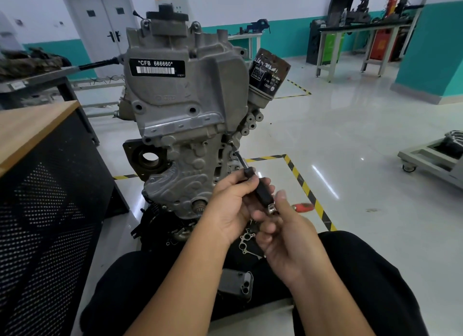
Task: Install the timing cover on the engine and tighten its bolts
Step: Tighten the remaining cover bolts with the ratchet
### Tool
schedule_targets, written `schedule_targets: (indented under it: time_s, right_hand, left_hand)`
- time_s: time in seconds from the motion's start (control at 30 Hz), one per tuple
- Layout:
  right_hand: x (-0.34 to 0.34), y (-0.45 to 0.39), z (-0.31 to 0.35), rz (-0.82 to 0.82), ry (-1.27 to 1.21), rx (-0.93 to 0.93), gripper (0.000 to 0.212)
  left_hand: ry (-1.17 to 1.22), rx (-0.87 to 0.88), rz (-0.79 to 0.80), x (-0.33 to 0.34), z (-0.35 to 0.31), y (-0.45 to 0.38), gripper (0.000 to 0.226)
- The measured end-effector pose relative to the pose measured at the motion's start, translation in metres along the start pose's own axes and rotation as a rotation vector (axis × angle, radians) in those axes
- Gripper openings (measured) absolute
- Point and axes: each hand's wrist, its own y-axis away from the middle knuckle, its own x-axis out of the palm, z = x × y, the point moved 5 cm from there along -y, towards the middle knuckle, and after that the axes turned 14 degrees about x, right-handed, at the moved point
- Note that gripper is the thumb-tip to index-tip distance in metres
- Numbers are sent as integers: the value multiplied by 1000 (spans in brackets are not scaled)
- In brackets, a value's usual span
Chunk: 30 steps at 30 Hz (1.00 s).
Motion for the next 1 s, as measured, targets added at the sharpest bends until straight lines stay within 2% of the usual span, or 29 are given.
schedule_targets:
  time_s: [0.03,0.1,0.17,0.2,0.23,0.3,0.33,0.37,0.43,0.5,0.53,0.57,0.63,0.7,0.73,0.8,0.87,0.9,0.93,1.0]
  right_hand:
    - [-2,0,3,-72,172,-68,22]
    - [-8,4,13,-283,538,-339,10]
    - [-5,9,18,-322,606,-488,15]
    - [-4,8,16,-260,519,-446,11]
    - [-2,7,12,-161,343,-328,6]
    - [1,2,5,-19,22,-57,21]
    - [0,1,3,-9,-29,4,25]
    - [-1,0,4,-34,32,-11,23]
    - [-6,2,10,-195,369,-234,9]
    - [-6,7,19,-321,568,-472,16]
    - [-5,8,19,-302,571,-501,17]
    - [-2,9,17,-245,496,-458,14]
    - [1,6,11,-68,183,-212,13]
    - [0,3,7,-25,66,-52,22]
    - [-3,2,8,-66,169,-89,20]
    - [-8,5,16,-252,488,-322,8]
    - [-6,9,21,-350,617,-490,18]
    - [-5,9,19,-314,572,-468,15]
    - [-4,8,16,-225,415,-372,9]
    - [-1,3,9,-39,52,-74,21]
  left_hand:
    - [-9,-4,-9,-1,1,0,30]
    - [-33,-4,-25,0,2,0,19]
    - [-45,16,-22,1,1,0,19]
    - [-42,25,-18,2,0,1,26]
    - [-38,28,-15,3,-1,1,33]
    - [-18,21,-9,2,-1,2,39]
    - [-14,13,-11,2,-1,2,37]
    - [-25,5,-18,1,0,2,34]
    - [-58,13,-33,-1,1,2,26]
    - [-61,32,-39,0,1,2,24]
    - [-56,40,-34,1,0,2,29]
    - [-54,45,-25,2,-2,3,37]
    - [-39,31,-6,3,-3,4,47]
    - [-5,20,-9,1,-2,4,41]
    - [-17,13,-20,1,-1,4,37]
    - [-62,19,-55,0,2,3,30]
    - [-57,32,-74,1,3,3,28]
    - [-47,35,-68,2,2,3,29]
    - [-40,34,-56,3,0,4,32]
    - [-10,18,-31,4,-2,4,39]
